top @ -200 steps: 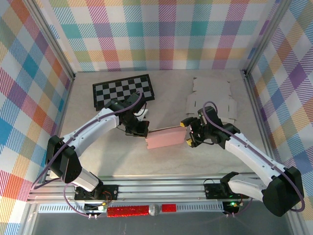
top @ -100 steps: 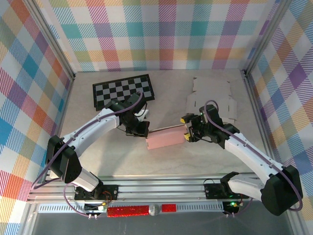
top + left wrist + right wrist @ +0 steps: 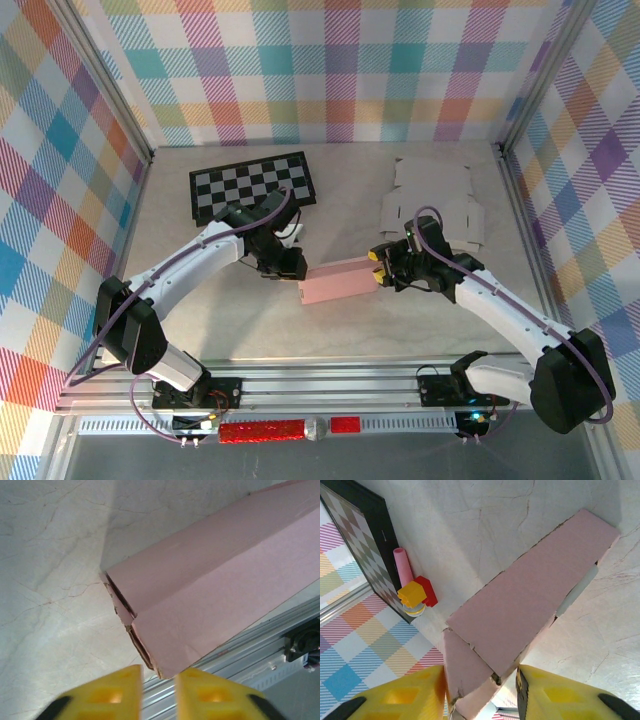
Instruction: Fold the paper box
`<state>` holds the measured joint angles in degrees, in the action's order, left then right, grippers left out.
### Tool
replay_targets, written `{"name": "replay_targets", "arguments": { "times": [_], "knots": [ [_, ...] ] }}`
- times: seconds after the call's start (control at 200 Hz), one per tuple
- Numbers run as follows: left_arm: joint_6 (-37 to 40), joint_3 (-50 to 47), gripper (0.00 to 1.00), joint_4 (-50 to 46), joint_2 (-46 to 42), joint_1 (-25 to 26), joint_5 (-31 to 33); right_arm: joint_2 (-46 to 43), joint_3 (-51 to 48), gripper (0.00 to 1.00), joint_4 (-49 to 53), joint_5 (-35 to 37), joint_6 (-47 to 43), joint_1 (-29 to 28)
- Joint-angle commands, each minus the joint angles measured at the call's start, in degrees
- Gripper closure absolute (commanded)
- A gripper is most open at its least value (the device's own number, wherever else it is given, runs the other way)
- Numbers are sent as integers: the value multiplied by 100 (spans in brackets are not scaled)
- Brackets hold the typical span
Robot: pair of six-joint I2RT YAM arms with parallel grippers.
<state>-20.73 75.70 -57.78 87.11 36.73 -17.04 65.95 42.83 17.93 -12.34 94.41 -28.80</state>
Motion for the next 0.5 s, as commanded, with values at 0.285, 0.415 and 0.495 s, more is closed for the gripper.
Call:
{"name": "replay_targets", "arguments": {
  "times": [0.285,0.415,0.495],
  "knots": [
    [-2227,-532,50,876,-1158,-514,-671,69,-113,60,263,-32,-151,67],
    [-2806,-1095,49,1359,-1354,-722,-716,101,-102,60,279,-41,-153,67],
    [-2891,-1214,49,1493,-1261,-764,-836,120,-85,60,272,-56,-164,67]
  ]
}}
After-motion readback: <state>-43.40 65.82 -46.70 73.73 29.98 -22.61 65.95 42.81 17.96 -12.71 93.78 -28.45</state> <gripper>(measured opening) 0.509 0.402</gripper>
